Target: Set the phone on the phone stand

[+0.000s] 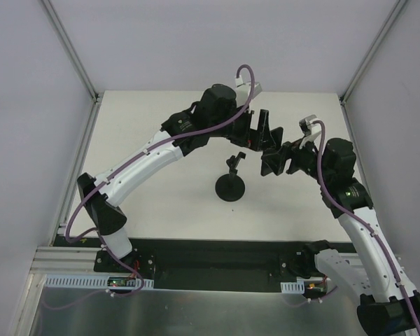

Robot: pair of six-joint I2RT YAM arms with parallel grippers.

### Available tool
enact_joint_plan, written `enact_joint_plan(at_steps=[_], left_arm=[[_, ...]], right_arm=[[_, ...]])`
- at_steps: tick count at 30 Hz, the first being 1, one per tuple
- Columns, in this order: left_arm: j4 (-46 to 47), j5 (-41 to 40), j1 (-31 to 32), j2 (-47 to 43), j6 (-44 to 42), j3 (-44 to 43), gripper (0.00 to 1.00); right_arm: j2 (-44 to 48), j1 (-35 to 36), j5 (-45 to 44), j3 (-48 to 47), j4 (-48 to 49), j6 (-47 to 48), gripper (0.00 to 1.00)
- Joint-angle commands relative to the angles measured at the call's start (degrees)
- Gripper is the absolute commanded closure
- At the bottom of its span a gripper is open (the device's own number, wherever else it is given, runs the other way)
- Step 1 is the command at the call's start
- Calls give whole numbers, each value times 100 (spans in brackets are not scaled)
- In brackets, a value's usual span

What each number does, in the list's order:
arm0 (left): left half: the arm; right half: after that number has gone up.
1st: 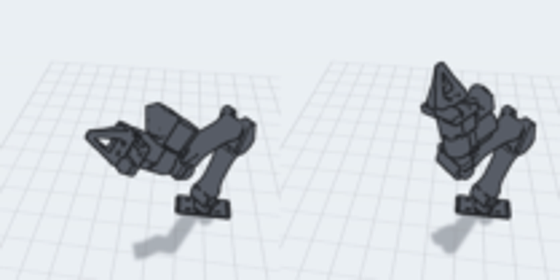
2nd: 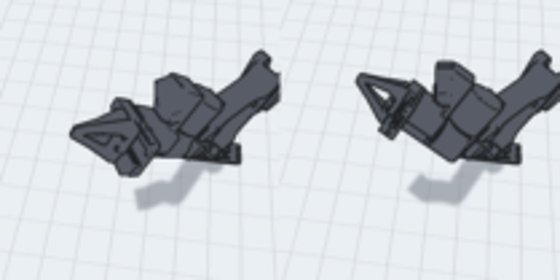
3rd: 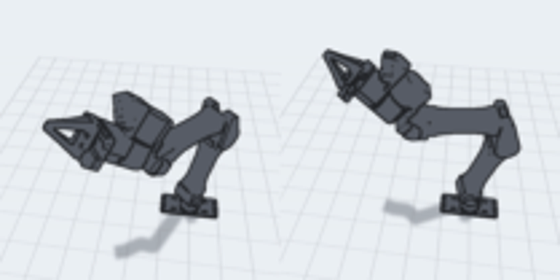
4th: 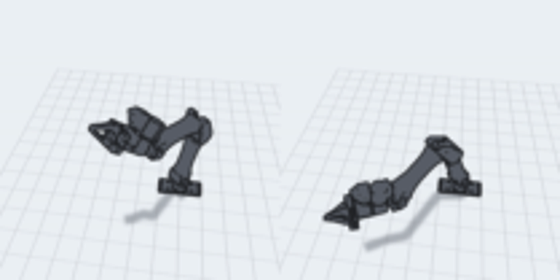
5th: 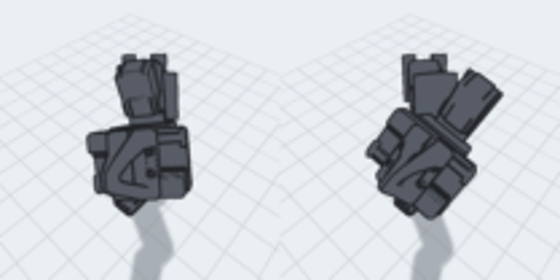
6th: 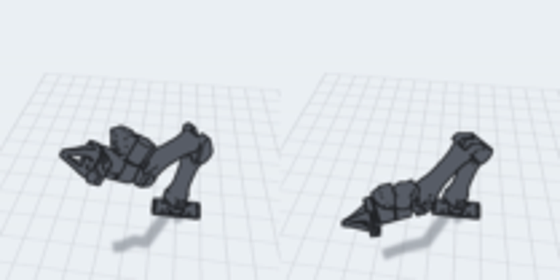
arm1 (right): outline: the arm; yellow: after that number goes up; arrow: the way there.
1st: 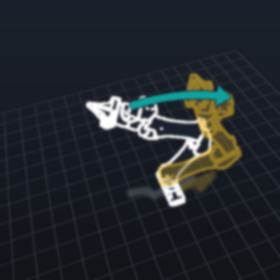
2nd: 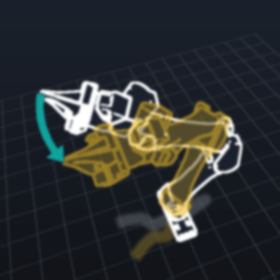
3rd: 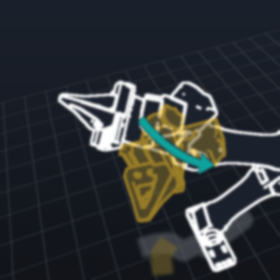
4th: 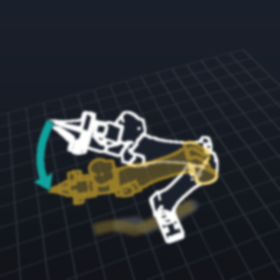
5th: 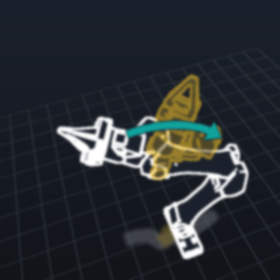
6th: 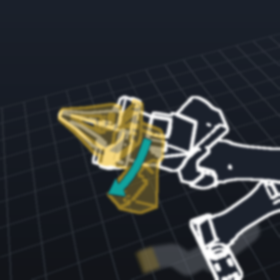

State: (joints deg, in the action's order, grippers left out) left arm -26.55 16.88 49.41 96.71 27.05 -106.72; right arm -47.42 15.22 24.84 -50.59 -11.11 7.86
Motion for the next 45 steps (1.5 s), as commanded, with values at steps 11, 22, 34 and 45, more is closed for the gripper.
enact_joint_plan(at_steps=[11,22,34,45], left_arm=[[-254,-449,359,568,73,-640,47],[-333,227,377,832,204,-815,75],[-589,148,377,420,187,-754,100],[-571,403,245,-73,178,-526,100]], right_arm=[[268,464,-6,-382,-348,32,99],[338,684,-155,-390,-392,49,99],[145,737,-164,-470,-1076,5,5],[435,279,1425,84,-858,-496,4]])
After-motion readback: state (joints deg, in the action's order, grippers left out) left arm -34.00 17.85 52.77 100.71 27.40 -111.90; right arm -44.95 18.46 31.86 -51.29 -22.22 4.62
